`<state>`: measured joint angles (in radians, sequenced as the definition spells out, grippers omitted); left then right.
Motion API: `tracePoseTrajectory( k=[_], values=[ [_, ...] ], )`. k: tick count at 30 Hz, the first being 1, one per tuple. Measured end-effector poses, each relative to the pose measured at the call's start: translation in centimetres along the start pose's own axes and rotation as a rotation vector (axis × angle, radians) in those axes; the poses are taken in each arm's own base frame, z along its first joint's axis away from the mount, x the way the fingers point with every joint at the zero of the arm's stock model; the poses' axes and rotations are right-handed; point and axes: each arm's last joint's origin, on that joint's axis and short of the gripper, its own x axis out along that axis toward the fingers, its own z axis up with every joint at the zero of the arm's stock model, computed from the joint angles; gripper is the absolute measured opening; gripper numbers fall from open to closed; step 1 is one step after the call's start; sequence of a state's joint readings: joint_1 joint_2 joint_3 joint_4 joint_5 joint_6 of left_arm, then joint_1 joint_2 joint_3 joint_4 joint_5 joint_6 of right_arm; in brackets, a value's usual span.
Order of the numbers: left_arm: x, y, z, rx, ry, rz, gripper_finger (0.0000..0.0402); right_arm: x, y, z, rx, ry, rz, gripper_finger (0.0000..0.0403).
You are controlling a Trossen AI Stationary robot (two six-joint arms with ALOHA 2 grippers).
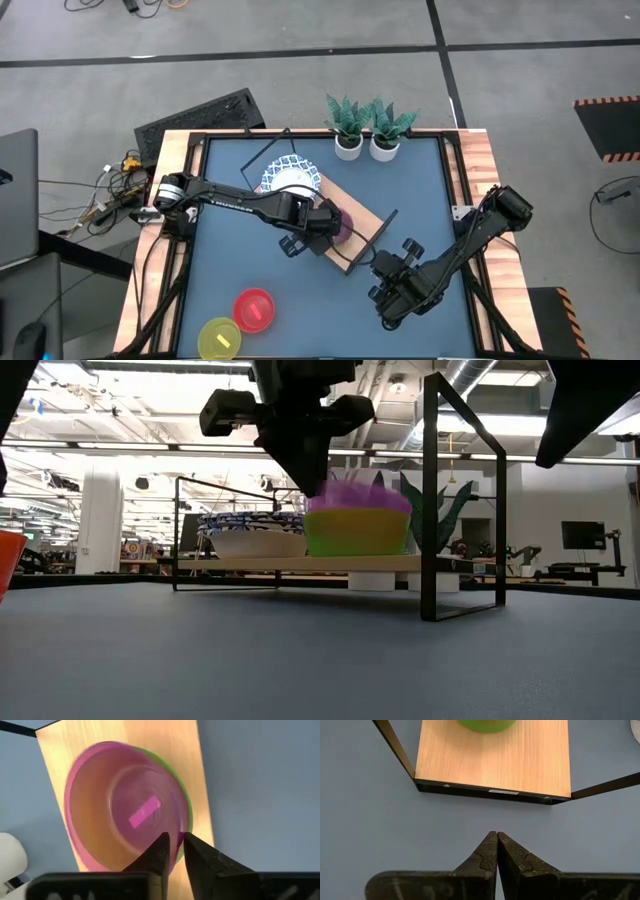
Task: Place and stack bowls onto a shelf
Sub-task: Stack the purple bowl on top of the green bowl on the shelf, then stack the yellow bowl on top of the purple bowl on the shelf
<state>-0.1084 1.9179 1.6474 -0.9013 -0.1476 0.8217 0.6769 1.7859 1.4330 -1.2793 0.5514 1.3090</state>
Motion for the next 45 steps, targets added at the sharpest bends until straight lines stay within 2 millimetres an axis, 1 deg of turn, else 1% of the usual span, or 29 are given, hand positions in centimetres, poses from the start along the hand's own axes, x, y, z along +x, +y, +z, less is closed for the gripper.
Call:
tracePoseTrajectory(
  k=[5, 8, 10, 16, 19, 23, 26, 29, 33, 39, 42, 45],
  values=[
    [0.0, 0.1, 0.0, -0.002, 0.019, 0.024, 0.0083, 0.0, 0.0, 0.0, 0.000, 0.000, 0.000, 0.0031],
    [0.0, 0.1, -0.1, -0.026, 0.037, 0.041, 0.0101, 0.0, 0.0, 0.0, 0.000, 0.000, 0.000, 0.0031],
    [-0.4, 0.1, -0.2, -0.053, 0.035, 0.045, 0.0109, 0.0, 0.0, 0.0, 0.000, 0.000, 0.000, 0.0031],
    [-3.4, 0.8, -0.1, -0.179, 0.016, 0.034, 0.0116, 0.1, 0.0, 0.1, 0.004, -0.001, -0.003, 0.0031],
    [-4.9, 0.4, -0.4, -0.255, 0.005, -0.081, 0.0116, 0.1, -0.1, 0.2, 0.005, -0.004, -0.005, 0.0031],
    [-7.0, -1.0, -0.7, -0.361, -0.054, -0.300, 0.0116, 0.1, 0.0, 0.2, 0.006, -0.007, -0.003, 0.0031],
    [-8.0, -2.5, -0.7, -0.441, -0.013, -0.395, 0.0116, 0.1, 0.0, 0.2, 0.008, -0.008, 0.001, 0.0031],
    [-9.3, -4.0, 0.1, -0.493, 0.005, -0.410, 0.0116, 0.1, 0.1, 0.2, 0.010, -0.010, 0.005, 0.0031],
    [-11.0, -6.3, 1.6, -0.522, -0.003, -0.417, 0.0116, 0.0, 0.1, 0.1, 0.010, -0.011, 0.010, 0.0031],
    [-13.2, -9.7, 3.2, -0.587, 0.024, -0.337, 0.0116, -0.1, 0.2, 0.0, 0.000, -0.017, 0.016, 0.0031],
    [-13.6, -11.1, 3.2, -0.682, 0.050, -0.335, 0.0116, -0.1, 0.3, 0.0, 0.007, -0.021, 0.028, 0.0031],
    [-13.4, -12.7, 2.2, -0.767, 0.099, -0.344, 0.0116, -0.1, 0.4, 0.0, 0.008, -0.024, 0.030, 0.0031]
  ],
)
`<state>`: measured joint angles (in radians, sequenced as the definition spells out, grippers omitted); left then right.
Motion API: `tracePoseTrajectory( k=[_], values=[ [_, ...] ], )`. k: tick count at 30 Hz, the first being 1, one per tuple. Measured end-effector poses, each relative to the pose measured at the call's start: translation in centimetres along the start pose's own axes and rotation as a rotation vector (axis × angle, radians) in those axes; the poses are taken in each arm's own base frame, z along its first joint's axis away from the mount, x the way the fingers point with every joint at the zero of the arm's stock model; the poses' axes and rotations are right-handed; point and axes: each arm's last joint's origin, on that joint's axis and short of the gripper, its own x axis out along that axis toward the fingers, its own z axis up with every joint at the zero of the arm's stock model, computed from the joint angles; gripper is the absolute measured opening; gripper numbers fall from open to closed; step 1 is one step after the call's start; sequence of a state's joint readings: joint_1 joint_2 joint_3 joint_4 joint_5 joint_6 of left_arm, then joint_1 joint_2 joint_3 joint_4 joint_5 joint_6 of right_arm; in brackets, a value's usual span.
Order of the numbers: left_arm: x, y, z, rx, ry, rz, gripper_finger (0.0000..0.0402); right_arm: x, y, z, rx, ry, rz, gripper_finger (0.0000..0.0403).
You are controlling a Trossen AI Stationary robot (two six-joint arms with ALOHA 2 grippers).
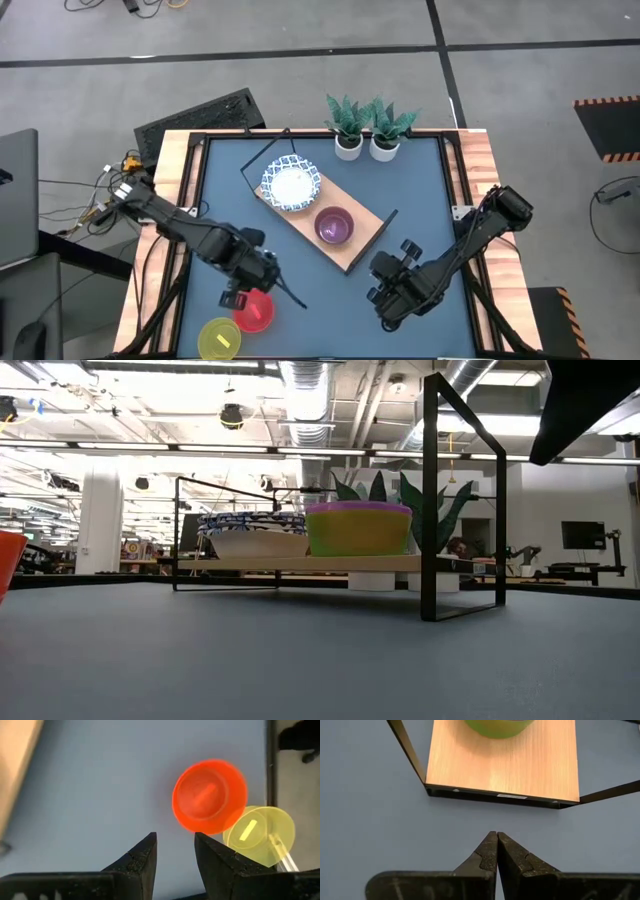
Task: Place and stack bowls onto a shelf
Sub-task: Stack the yellow bowl on top of the purple bowl on the shelf
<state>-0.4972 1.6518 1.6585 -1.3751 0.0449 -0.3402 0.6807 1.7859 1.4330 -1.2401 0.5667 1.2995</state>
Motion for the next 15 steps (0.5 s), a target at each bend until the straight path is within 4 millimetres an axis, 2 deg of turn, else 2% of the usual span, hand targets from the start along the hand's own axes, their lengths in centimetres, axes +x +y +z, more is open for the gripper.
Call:
tracePoseTrajectory(
  k=[9, 15],
  values=[
    [4.1, -2.4, -5.6, -0.099, -0.093, -0.064, 0.0116, 0.0, 0.2, 0.1, -0.014, -0.005, 0.017, 0.0031],
    [5.9, -5.8, -9.2, -0.021, -0.108, -0.146, 0.0116, 0.1, 0.2, 0.2, -0.008, -0.006, 0.022, 0.0031]
  ],
)
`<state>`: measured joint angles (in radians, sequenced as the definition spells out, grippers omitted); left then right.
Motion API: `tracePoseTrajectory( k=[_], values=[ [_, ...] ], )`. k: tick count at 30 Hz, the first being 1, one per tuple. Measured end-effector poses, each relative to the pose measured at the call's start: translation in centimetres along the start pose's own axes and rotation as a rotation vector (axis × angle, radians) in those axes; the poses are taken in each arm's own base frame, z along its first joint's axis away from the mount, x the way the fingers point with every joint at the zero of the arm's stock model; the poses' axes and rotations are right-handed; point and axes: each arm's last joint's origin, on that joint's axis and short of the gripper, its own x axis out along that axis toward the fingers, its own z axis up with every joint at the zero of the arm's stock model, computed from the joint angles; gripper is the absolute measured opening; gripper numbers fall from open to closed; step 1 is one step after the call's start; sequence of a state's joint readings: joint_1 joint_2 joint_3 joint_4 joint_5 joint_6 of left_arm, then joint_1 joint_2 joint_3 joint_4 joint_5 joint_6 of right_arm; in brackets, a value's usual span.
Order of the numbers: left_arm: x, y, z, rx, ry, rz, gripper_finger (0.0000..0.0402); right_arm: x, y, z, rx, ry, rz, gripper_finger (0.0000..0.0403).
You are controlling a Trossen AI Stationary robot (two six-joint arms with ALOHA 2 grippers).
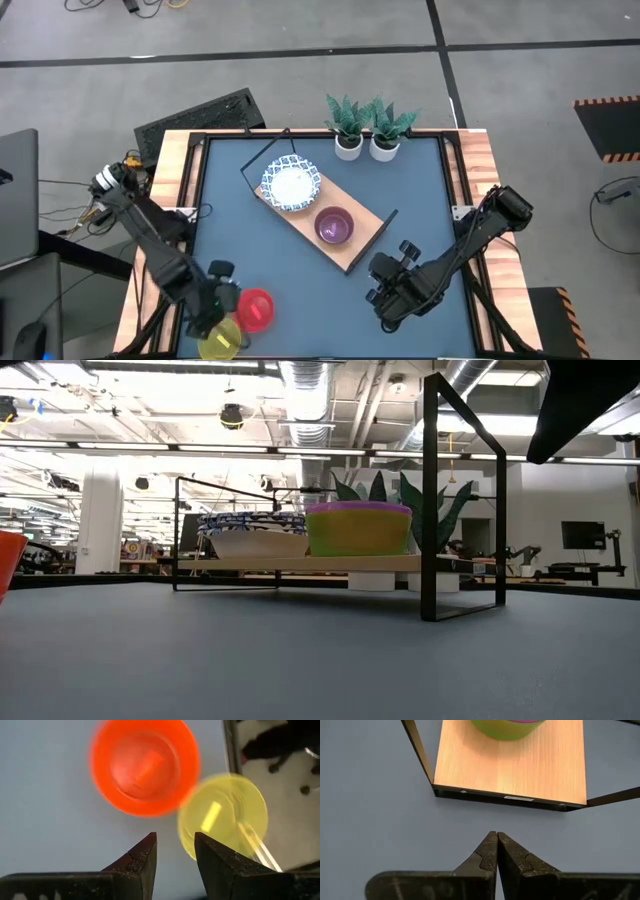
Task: Place and stack bowls onto a shelf
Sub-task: Stack the yellow bowl on top of the purple bowl on the shelf
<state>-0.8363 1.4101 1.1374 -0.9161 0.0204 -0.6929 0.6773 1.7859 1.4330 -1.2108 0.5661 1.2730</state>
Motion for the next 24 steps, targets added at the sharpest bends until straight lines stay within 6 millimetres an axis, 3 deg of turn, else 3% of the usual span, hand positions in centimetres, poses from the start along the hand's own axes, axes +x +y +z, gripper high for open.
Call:
tracePoseTrajectory(
  k=[5, 11, 19, 24],
  values=[
    [1.2, -2.6, -2.4, -0.029, 0.057, -0.010, 0.0116, 0.1, 0.0, 0.2, 0.013, -0.001, 0.007, 0.0031],
    [2.4, -4.6, -3.9, -0.088, 0.016, 0.035, 0.0116, 0.5, 0.3, 0.9, 0.032, -0.012, 0.039, 0.0031],
    [5.3, -4.3, -4.9, -0.138, 0.054, 0.101, 0.0116, 1.1, 0.2, 1.8, 0.021, -0.005, 0.048, 0.0031],
    [7.5, -3.9, -5.5, -0.205, 0.041, 0.041, 0.0116, 1.1, 0.2, 1.9, 0.023, -0.001, 0.048, 0.0031]
  ],
)
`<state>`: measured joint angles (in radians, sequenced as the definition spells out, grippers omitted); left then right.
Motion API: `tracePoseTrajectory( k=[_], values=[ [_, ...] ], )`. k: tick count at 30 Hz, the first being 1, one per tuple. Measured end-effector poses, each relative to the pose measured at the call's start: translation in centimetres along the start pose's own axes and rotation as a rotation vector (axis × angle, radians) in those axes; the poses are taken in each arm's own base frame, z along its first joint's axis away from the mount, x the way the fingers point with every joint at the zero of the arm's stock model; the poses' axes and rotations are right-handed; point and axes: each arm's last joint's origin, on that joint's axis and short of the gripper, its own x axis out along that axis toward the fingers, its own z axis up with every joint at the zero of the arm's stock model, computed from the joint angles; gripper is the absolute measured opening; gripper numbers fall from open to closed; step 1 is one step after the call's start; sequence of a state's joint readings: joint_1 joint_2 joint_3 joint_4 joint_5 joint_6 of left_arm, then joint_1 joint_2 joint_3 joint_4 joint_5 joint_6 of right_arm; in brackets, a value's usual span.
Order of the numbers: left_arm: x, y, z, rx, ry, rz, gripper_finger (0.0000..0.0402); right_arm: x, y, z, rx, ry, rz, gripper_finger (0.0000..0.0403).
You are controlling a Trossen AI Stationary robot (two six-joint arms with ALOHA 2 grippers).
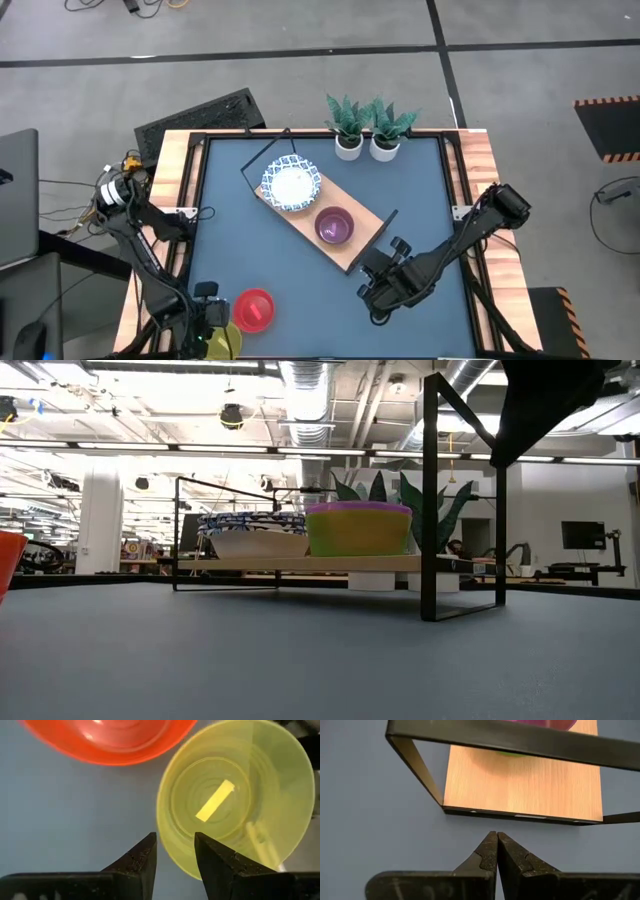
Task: Place and stack bowls onto a shelf
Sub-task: Stack the yellow bowl on top of the purple bowl on the shelf
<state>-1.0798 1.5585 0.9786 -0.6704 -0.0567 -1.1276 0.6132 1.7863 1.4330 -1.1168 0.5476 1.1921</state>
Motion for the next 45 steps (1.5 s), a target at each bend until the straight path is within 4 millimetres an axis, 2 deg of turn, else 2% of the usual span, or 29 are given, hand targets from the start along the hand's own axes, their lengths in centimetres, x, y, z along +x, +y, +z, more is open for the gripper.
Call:
tracePoseTrajectory(
  k=[7, 14, 23, 29, 36, 40, 45],
  values=[
    [1.7, 1.1, -0.5, -0.053, 0.062, -0.050, 0.0103, 0.0, 0.0, 0.0, -0.002, 0.002, -0.003, 0.0031],
    [2.0, 1.5, -0.7, -0.064, 0.097, -0.052, 0.0009, 0.0, -0.1, -0.1, -0.006, 0.006, -0.014, 0.0031],
    [1.5, 2.0, -0.1, -0.137, 0.141, -0.067, 0.0000, 0.0, -0.3, -0.1, -0.015, 0.011, -0.027, 0.0031],
    [-0.8, 2.7, 0.1, -0.250, 0.167, -0.108, 0.0000, 0.0, -0.4, -0.2, -0.023, 0.016, -0.037, 0.0031],
    [-5.4, 4.6, 0.3, -0.518, 0.098, -0.161, 0.0000, 0.0, -0.5, -0.3, -0.030, 0.019, -0.047, 0.0031],
    [-8.2, 6.2, 0.2, -0.732, -0.041, -0.196, 0.0000, -0.1, -0.6, -0.4, -0.041, 0.023, -0.057, 0.0031],
    [-11.0, 8.9, 0.6, -1.051, -0.338, -0.226, 0.0000, -0.2, -0.6, -0.5, -0.047, 0.023, -0.063, 0.0031]
  ],
)
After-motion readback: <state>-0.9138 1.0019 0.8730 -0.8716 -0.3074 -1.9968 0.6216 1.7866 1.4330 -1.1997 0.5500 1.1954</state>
